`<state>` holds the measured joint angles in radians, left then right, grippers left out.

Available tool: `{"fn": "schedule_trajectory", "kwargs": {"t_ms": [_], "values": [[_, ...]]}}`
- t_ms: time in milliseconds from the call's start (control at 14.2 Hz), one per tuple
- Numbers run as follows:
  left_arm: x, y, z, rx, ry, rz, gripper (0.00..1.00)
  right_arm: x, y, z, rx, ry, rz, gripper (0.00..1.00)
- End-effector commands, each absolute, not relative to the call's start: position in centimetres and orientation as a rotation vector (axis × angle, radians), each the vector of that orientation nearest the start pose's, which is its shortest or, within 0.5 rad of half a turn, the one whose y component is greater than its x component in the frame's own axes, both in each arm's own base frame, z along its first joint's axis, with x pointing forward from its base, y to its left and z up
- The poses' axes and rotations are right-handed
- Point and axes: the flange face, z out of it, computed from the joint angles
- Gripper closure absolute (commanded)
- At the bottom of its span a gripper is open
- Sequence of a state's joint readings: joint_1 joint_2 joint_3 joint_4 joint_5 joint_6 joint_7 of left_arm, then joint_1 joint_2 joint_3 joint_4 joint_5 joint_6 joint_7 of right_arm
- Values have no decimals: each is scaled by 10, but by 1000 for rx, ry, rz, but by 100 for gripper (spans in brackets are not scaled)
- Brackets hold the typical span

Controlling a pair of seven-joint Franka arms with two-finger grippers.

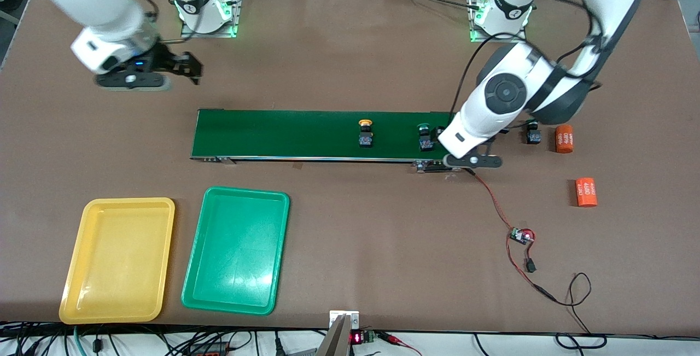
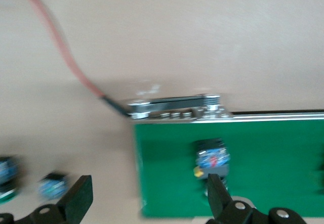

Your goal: Sort buttons by color to trays

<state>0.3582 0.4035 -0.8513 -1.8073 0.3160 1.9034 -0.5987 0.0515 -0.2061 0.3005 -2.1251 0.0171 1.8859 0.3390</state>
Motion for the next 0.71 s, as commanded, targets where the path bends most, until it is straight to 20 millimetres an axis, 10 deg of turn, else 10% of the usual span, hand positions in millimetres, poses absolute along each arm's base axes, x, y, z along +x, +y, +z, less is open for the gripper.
{"fn": "schedule_trajectory", "kwargs": {"t_ms": [0, 282, 635], "values": [[587, -203, 420, -3020, 67, 236, 0, 442, 203, 464, -3197, 17, -3, 0], [603, -127, 419, -3017, 171, 339, 0, 442, 234, 440, -3157, 61, 8, 0], [573, -82, 365, -3017, 202, 485, 0, 451, 281, 386, -3063, 89, 29, 0]]}}
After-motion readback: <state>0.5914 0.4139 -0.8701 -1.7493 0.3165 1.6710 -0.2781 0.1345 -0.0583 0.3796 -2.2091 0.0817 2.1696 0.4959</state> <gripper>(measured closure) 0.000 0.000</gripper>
